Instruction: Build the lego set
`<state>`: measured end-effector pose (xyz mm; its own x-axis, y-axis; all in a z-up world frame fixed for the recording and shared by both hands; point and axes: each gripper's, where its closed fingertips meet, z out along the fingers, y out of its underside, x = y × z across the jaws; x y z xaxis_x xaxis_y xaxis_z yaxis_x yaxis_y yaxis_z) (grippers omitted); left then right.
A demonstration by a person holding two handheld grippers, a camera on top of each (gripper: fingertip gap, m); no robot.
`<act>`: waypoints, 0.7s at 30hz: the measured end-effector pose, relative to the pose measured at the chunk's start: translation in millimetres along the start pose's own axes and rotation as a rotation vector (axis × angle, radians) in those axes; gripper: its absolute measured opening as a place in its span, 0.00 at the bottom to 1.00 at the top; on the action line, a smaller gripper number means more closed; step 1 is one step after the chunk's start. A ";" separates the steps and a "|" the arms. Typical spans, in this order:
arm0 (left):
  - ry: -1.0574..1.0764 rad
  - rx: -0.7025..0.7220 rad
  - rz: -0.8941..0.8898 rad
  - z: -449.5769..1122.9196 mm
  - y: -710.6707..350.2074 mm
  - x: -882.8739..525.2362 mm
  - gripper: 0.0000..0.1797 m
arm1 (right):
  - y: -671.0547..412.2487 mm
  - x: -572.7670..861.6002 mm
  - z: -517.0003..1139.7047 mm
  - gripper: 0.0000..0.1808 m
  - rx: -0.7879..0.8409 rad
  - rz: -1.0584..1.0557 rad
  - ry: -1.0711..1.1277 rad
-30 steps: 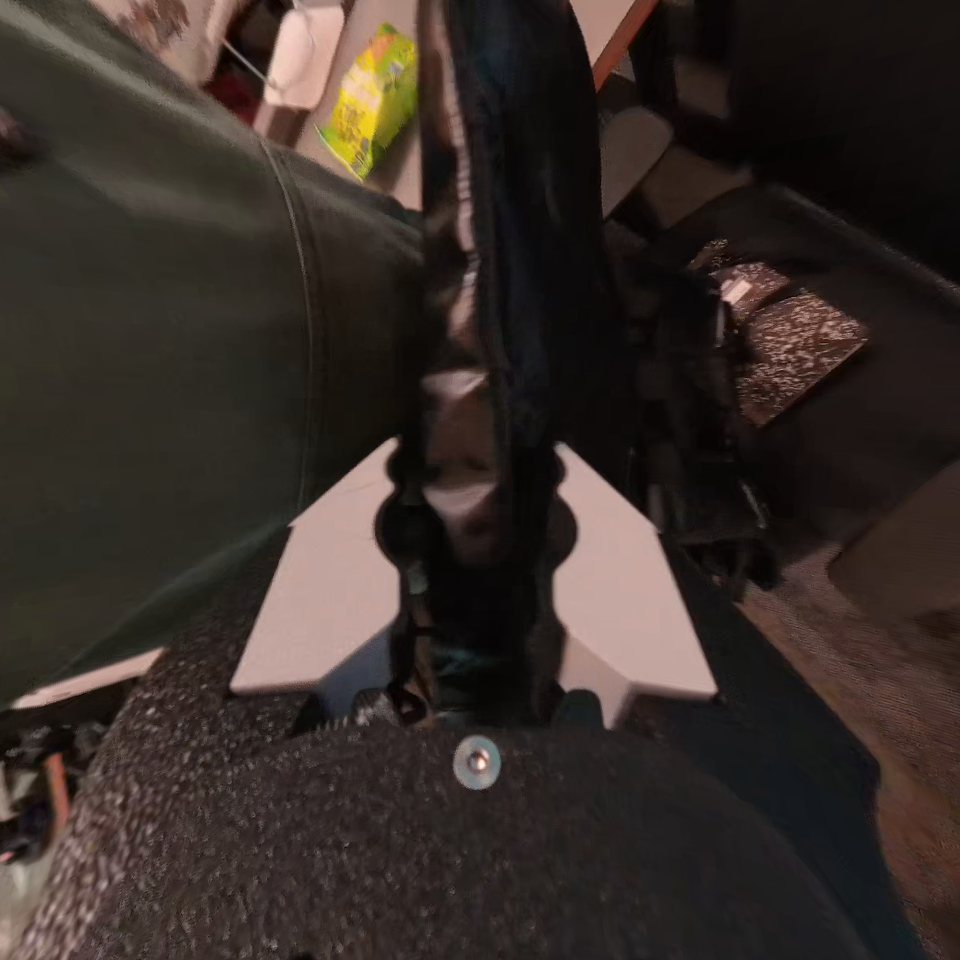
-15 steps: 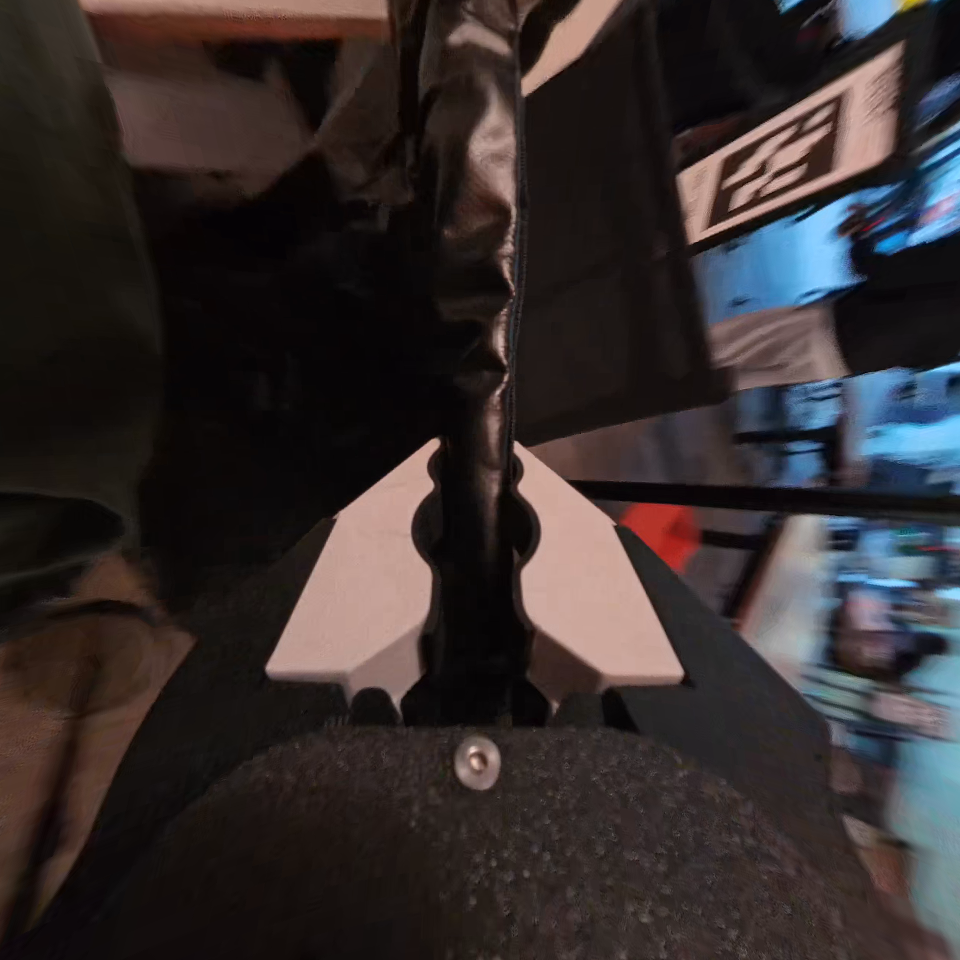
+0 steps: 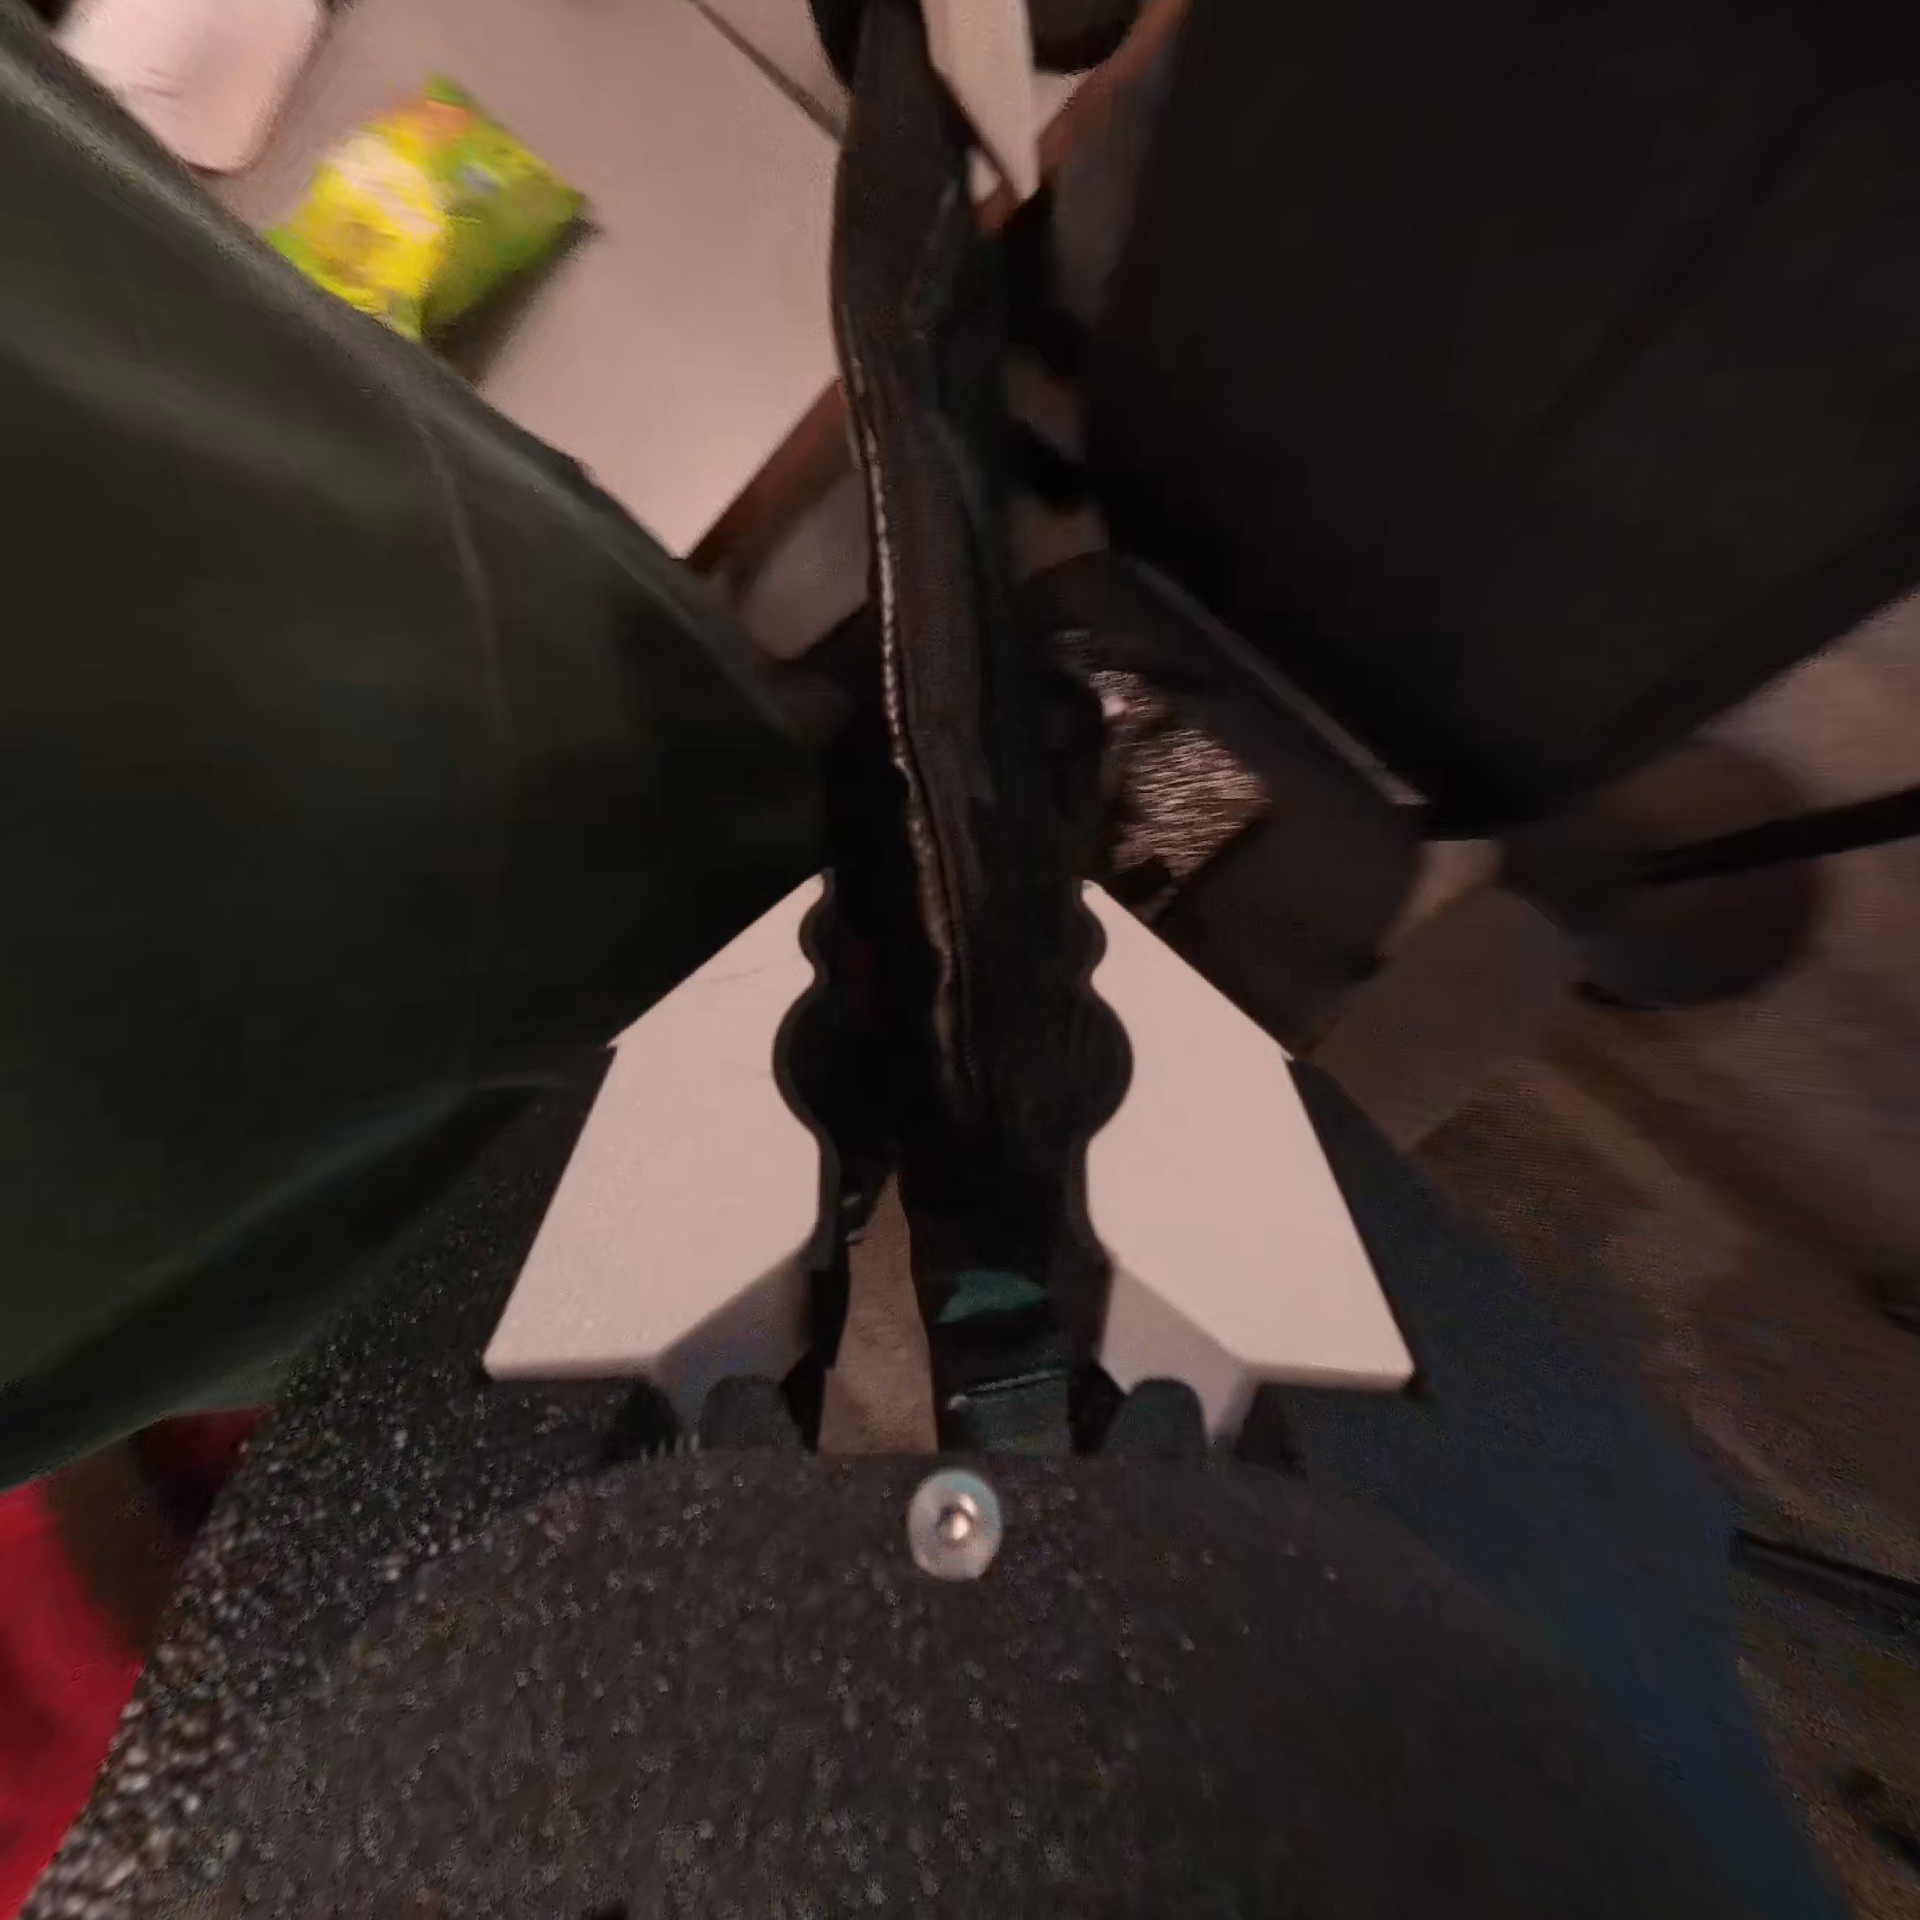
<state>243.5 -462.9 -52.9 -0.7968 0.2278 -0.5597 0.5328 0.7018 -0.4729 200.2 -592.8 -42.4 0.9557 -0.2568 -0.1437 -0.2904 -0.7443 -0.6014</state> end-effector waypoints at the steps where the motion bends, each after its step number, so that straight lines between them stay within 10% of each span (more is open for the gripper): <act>1: -0.064 0.003 0.061 0.4 0.5 -3.1 0.06 | 2.5 -0.5 1.7 0.21 -0.030 0.011 -0.038; 6: -0.085 0.031 -0.114 0.2 11.4 -3.0 0.13 | -10.9 13.7 2.1 0.05 -0.033 -0.274 0.168; 14: 0.801 0.151 -0.796 -31.2 -16.9 21.4 0.38 | -30.6 14.7 -1.9 0.06 -0.020 -0.980 0.727; 21: 1.155 -0.016 -0.729 -20.1 -20.8 49.1 0.15 | -23.3 3.5 -8.3 0.08 0.053 -1.028 0.813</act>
<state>187.6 -452.8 -56.9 -0.6796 0.2295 0.6967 -0.1041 0.9100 -0.4013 209.9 -581.6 -22.4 0.4310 0.0996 0.8968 0.5691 -0.8013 -0.1845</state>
